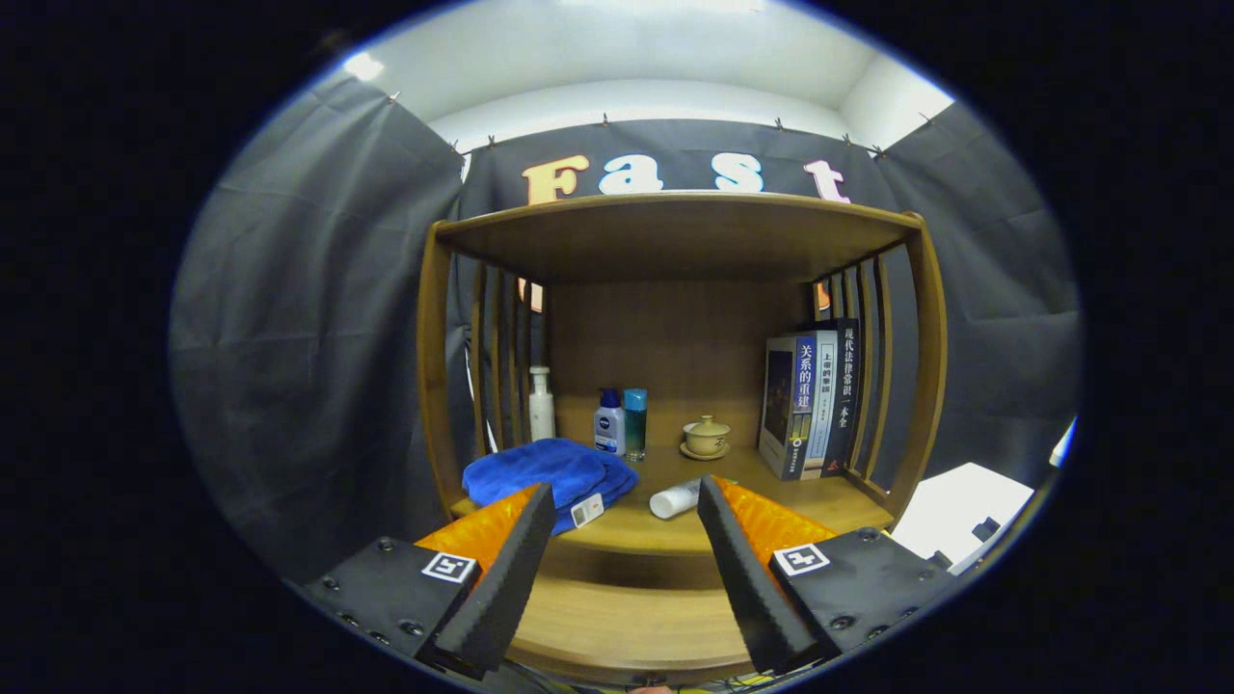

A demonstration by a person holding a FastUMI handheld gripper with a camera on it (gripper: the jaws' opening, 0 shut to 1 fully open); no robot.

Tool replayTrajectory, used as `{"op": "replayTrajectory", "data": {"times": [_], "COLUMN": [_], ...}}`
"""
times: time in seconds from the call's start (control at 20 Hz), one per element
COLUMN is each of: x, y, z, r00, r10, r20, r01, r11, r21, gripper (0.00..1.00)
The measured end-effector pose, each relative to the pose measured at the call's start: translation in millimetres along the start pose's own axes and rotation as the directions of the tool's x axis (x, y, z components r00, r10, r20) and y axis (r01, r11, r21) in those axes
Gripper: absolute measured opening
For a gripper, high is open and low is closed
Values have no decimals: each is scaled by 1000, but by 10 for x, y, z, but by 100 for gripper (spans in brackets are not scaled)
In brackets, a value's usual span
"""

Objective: Pull open the drawer, take out the items inside it, and place them on the countertop above the cabinet.

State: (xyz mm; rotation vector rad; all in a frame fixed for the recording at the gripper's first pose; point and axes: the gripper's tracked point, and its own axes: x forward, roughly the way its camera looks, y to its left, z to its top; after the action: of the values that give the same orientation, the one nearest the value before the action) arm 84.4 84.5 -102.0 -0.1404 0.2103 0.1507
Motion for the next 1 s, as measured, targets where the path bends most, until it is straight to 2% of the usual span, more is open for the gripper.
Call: {"op": "replayTrajectory", "data": {"times": [0.15, 0.5, 1.0], "x": [-206, -563, -652], "y": [118, -193, -347], "z": [-251, -825, -1680], "r00": [1000, 993, 986], "r10": [24, -120, -148], "r20": [-9, 18, -81], "r01": [-23, 120, 151], "r11": [998, 992, 988], "r21": [60, 34, 32], "gripper": [96, 97, 97]}}
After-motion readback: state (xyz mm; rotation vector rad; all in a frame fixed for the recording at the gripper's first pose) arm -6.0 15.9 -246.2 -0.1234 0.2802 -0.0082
